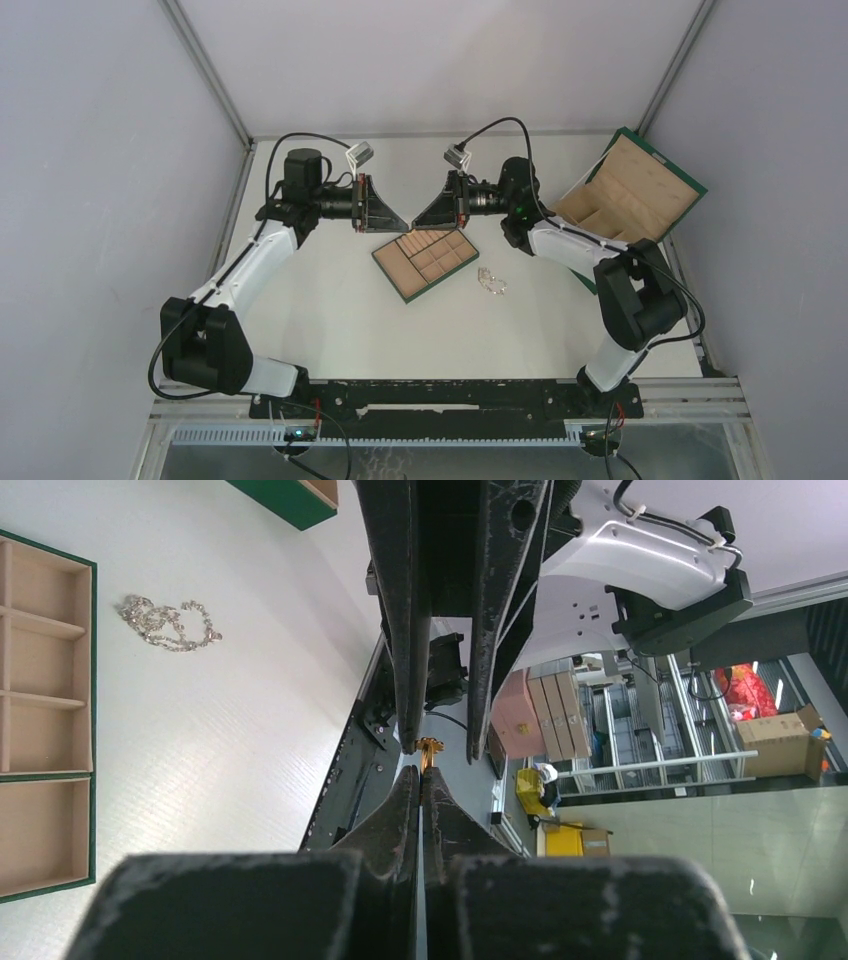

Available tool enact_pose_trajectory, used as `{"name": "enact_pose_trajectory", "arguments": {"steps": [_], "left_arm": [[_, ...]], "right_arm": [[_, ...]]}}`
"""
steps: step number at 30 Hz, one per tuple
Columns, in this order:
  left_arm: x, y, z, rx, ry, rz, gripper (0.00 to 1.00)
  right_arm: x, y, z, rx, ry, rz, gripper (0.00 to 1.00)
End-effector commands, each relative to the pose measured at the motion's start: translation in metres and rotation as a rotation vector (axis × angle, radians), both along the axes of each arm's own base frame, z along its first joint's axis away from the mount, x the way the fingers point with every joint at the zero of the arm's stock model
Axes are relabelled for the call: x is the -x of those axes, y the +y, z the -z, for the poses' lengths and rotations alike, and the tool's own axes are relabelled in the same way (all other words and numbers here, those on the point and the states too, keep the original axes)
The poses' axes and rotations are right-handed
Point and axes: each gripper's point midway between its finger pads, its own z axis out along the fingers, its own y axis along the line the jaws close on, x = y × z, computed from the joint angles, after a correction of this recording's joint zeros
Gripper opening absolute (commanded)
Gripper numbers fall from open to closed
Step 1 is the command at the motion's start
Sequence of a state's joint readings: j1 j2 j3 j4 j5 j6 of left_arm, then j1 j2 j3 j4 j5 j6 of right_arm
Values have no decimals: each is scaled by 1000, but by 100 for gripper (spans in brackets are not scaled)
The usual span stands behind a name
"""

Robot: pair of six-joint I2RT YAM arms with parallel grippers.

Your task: Organize the mixed jewelry

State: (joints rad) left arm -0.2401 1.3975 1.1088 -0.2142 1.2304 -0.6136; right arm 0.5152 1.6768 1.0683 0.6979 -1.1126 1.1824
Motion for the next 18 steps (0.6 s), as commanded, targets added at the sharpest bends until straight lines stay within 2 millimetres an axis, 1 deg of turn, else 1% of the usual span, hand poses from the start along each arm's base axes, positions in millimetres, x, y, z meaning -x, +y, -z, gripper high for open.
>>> {"name": "enact_pose_trajectory", "arguments": {"steps": [1, 6, 8, 15, 18], "left_arm": [[1, -1, -16, 25, -50, 18, 0], [0, -1, -15, 23, -47, 14, 0], [0, 0, -15, 24, -50, 14, 0], [-2, 0, -13, 20, -44, 6, 0], [-3, 1, -12, 20, -41, 5, 0]], "right_arm": [[6, 3, -13, -42, -52, -28, 32], [6, 3, -13, -45, -50, -28, 24], [5, 3, -12, -45, -47, -27, 23], [4, 4, -10, -38, -43, -25, 23], [5, 4, -9, -38, -40, -28, 26]]}}
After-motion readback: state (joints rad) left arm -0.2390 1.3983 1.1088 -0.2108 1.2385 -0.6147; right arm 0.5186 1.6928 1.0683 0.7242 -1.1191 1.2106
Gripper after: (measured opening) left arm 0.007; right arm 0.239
